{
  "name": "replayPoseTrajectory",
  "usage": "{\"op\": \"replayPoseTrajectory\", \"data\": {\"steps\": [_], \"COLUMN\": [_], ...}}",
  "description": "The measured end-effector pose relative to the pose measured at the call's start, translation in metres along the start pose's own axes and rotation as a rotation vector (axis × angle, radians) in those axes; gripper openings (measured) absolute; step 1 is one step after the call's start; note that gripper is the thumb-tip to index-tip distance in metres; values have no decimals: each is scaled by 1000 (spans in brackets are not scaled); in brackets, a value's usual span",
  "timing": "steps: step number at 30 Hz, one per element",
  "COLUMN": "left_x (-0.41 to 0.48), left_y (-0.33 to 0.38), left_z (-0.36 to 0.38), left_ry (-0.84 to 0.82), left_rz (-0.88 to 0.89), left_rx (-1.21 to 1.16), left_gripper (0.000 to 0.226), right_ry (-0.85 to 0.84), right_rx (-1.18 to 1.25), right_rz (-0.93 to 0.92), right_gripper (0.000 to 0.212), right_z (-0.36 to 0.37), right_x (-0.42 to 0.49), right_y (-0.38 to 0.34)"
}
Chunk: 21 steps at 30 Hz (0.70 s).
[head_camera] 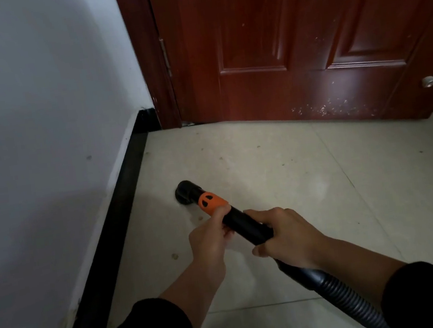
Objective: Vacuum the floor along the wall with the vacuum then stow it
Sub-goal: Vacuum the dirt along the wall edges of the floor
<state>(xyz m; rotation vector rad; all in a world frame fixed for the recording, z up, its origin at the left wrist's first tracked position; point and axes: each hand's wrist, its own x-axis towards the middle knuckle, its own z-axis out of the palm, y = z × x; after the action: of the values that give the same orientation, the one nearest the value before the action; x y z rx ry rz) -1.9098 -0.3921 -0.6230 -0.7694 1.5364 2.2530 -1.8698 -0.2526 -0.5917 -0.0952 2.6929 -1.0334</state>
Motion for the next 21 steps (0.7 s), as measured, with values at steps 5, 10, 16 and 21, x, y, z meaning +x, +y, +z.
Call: {"op": "replayPoseTrajectory", "data": {"steps": [5,10,16,21], "left_x": [-8,4,38,49], "left_y": [-3,1,1,5], "left_z": [4,29,64,77], "left_ry": [-40,-35,-77,-32], "left_rz": [-23,-34,-93,-185], "left_rx": [3,-30,8,103], "left_gripper": [11,9,13,14], "right_ry": [58,111,157,134], "right_rx": [-66,-56,-28,-69], "right_rz": [0,48,145,234], "right_gripper": [37,36,45,47], "right_z": [-1,-6,-27,-36], "right_x": [-8,2,24,30], "right_y": [6,15,37,37]}}
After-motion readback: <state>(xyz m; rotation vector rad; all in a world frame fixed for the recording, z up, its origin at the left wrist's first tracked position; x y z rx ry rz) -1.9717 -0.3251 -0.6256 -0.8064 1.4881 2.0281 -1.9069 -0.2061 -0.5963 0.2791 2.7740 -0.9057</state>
